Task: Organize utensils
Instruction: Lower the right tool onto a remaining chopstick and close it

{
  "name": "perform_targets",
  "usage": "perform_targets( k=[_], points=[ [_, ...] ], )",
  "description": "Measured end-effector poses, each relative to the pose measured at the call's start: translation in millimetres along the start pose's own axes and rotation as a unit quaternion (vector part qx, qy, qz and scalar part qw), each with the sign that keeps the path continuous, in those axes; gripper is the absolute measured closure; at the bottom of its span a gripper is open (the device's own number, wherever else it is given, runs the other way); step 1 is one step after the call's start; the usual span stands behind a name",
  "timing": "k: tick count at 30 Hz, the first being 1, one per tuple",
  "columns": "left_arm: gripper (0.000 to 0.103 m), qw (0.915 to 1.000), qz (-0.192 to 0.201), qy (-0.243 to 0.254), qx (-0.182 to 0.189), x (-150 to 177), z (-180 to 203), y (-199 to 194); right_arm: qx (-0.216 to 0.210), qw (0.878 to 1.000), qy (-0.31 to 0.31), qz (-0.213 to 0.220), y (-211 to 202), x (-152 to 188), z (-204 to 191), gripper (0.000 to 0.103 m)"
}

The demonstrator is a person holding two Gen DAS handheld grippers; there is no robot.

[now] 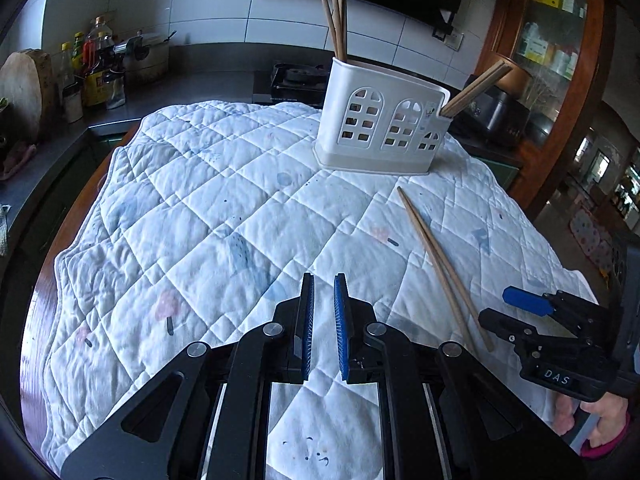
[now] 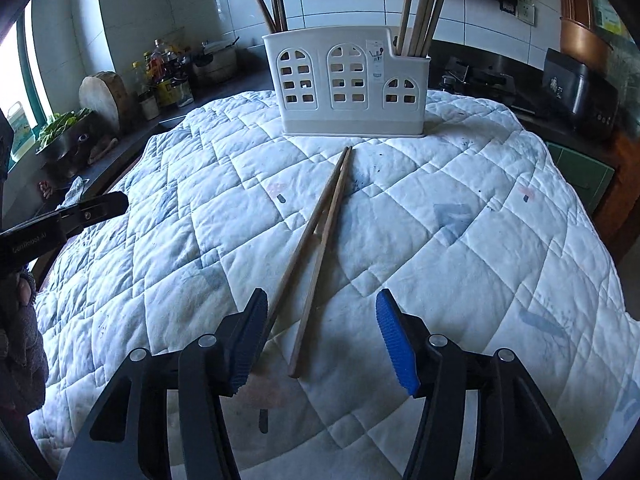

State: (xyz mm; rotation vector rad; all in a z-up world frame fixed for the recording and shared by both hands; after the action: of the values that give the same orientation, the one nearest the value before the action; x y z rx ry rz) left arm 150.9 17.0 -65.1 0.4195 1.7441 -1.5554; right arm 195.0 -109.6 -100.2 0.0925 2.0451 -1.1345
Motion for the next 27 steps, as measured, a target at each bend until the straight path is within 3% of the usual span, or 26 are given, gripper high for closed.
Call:
perform_targets(
  k=[5,15,27],
  points=[
    [0.092,1.0,-0.004,0.005,-0.001,8,-1,0,-0.003,1.0,0.007,0.0,3,0,-1,0.048],
    [0.091,1.0,0.003,0.006,0.007,13,-3,-3,-0.001,1.0,0.024,0.003,7,-1,5,0.075],
    [0.091,0.9998,-0.006,0.015,0.007,18,5,-1,-0.002,0.999,0.037,-0.01,29,-4,9,0.089]
  ],
)
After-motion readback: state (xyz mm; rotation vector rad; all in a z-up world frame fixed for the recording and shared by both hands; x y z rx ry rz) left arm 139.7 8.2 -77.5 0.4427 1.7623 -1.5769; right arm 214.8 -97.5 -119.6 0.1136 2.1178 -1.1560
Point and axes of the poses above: each gripper's, at about its wrist camera, not at the fingertips, and y roughly the way its jaws point, z to its right, x to its underside, the point moved 6 cm from there along y, roughly the way its jaws point, and after that the axes turned 14 degrees about -x, right-handed, at the moved point
